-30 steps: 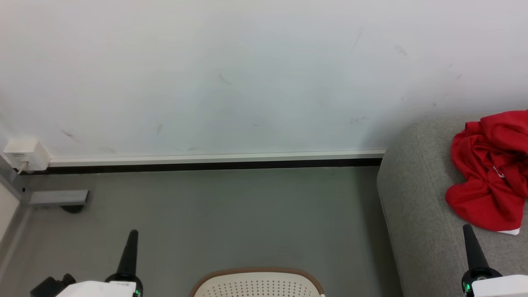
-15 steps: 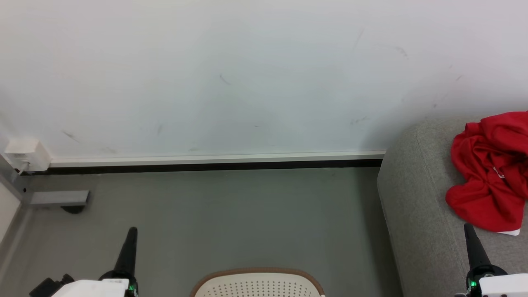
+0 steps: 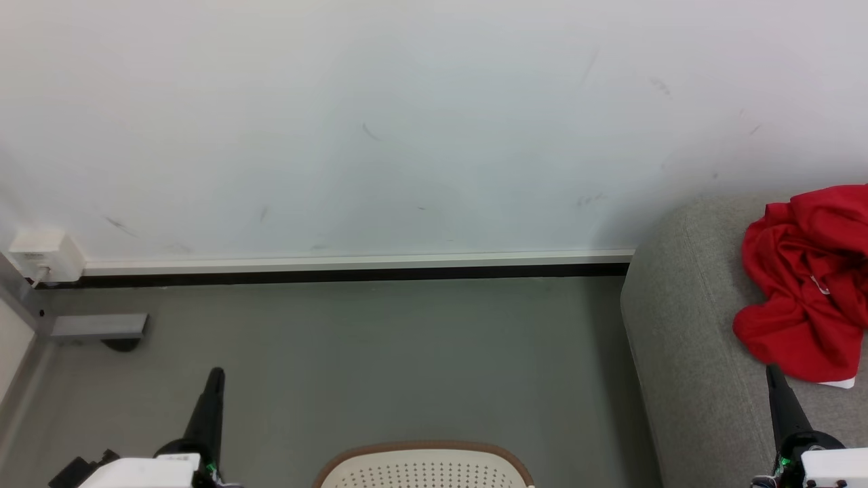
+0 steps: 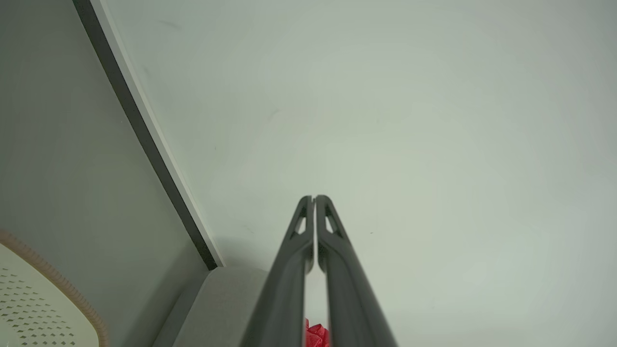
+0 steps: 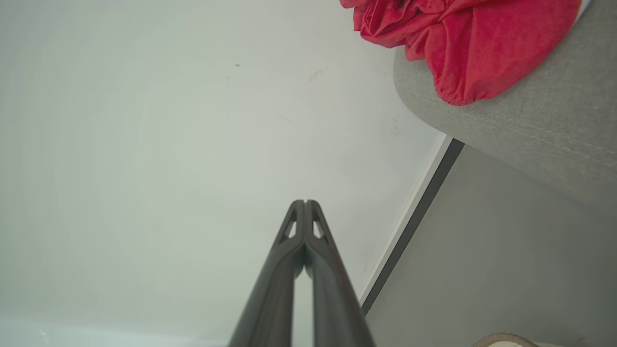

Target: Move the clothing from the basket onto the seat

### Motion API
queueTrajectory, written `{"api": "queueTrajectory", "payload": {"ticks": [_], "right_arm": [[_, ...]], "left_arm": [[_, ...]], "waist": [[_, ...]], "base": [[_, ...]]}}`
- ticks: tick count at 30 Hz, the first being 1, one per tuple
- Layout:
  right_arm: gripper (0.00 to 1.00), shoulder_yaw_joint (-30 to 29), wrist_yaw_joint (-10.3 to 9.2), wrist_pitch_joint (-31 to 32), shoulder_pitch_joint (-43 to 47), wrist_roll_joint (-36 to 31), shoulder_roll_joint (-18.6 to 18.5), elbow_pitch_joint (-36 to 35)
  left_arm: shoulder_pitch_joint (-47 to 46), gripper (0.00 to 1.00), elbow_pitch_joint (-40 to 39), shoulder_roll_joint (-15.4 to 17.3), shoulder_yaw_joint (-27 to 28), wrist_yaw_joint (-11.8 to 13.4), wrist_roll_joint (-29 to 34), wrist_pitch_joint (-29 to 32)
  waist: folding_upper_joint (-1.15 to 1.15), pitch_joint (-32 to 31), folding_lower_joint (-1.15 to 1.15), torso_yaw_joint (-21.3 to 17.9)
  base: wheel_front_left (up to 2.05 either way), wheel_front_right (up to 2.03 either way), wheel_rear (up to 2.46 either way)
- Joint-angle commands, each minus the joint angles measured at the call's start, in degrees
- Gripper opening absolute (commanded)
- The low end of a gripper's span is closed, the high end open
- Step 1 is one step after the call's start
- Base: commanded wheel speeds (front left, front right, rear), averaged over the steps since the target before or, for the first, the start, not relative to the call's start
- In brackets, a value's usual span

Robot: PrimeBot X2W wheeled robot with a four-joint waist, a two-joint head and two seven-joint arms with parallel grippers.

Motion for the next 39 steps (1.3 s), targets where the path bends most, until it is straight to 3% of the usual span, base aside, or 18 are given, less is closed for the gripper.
{"api": "queueTrajectory", "payload": {"ticks": [1, 21, 39], "right_arm": [[0.00, -0.5, -0.10, 0.3, -0.6, 1.1, -0.1, -0.5], [0.00, -2.0, -0.12, 2.6, -1.0, 8.0, 0.7, -0.4], [0.00, -2.1, -0.12, 2.6, -1.0, 7.5, 0.8, -0.4]], "left_arm": [[-0.7, 0.00, -0.2, 0.4, 0.4, -0.3, -1.3, 0.4], [-1.1, 0.00, 0.0, 0.5, 0.9, -0.7, -9.4, 2.5], [-1.0, 0.00, 0.0, 0.5, 0.9, -0.6, -9.1, 2.5]], "waist": [[0.00, 0.0, 0.00, 0.0], [0.00, -0.3, 0.00, 0.1], [0.00, -0.3, 0.00, 0.1]], "base": [[0.00, 0.00, 0.00], [0.00, 0.00, 0.00], [0.00, 0.00, 0.00]]}}
